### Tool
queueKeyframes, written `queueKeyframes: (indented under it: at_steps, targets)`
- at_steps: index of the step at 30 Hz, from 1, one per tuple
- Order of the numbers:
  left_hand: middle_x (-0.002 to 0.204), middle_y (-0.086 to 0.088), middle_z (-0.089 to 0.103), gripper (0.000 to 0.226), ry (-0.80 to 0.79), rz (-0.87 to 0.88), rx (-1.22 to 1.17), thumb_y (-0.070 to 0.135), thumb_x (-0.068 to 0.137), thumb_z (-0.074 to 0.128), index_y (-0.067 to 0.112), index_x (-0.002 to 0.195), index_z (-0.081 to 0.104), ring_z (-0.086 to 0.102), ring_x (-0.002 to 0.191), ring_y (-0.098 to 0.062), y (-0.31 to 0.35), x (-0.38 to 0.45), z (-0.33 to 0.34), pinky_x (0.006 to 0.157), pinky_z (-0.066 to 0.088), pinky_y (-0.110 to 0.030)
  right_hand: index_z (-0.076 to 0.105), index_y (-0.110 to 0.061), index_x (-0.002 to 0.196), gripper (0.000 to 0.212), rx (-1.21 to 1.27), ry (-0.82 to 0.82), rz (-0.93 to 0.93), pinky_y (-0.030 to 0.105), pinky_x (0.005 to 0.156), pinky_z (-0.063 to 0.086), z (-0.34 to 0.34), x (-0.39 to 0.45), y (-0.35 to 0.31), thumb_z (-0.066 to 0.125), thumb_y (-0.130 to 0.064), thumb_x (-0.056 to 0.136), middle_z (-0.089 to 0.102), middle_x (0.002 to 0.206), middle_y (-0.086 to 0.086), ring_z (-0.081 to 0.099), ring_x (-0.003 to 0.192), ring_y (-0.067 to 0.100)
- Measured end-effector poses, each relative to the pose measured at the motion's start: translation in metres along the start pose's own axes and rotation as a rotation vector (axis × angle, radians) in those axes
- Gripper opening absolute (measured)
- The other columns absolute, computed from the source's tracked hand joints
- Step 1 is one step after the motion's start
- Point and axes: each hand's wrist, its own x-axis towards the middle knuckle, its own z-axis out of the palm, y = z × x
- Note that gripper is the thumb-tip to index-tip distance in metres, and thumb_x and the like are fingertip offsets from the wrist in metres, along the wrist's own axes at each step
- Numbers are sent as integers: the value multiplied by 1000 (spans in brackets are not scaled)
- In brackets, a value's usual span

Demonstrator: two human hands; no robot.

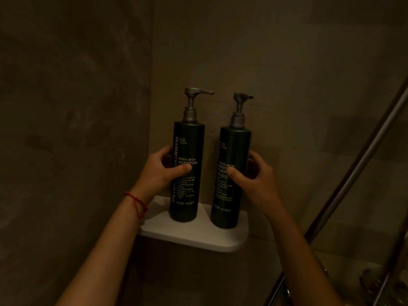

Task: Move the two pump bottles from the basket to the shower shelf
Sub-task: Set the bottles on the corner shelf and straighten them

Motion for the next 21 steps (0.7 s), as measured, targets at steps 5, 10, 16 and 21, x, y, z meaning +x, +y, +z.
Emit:
queueKeyframes:
  at_steps: [5, 10, 16, 21]
  targets:
    - [103, 14, 60, 42, -15, 0, -65, 17, 69, 69, 41, 99, 52, 57, 96, -1, -6, -11, 0, 74, 44, -18, 44, -50, 109, 55, 4, 51, 32, 5, 63, 48, 6, -15, -3, 69, -49, 60, 57, 102, -25, 56, 91, -18]
    - [103, 24, 55, 65, 16, -65, -72, 41, 48, 73, 43, 107, 45, 55, 85, 21, -22, -33, 3, 61, 46, -4, 37, -41, 123, 81, -163, 271, 67, 18, 76, 44, 27, -44, 11, 67, -65, 52, 55, 120, -9, 56, 101, 3]
    - [98, 22, 55, 67, 94, -73, 48, 29, 55, 81, 29, 114, 48, 57, 82, 15, -38, -47, 15, 59, 47, -5, 29, -34, 126, 84, -303, 305, 125, 29, 80, 41, 47, -49, 24, 75, -54, 58, 46, 118, -8, 49, 105, 11]
    - [91, 21, 55, 53, 92, -36, 98, 17, 61, 79, 25, 105, 52, 51, 73, 28, -38, -43, 11, 55, 41, 4, 38, -33, 121, 73, -179, 262, 148, 25, 77, 46, 44, -50, 25, 77, -46, 60, 54, 115, -8, 56, 98, 8]
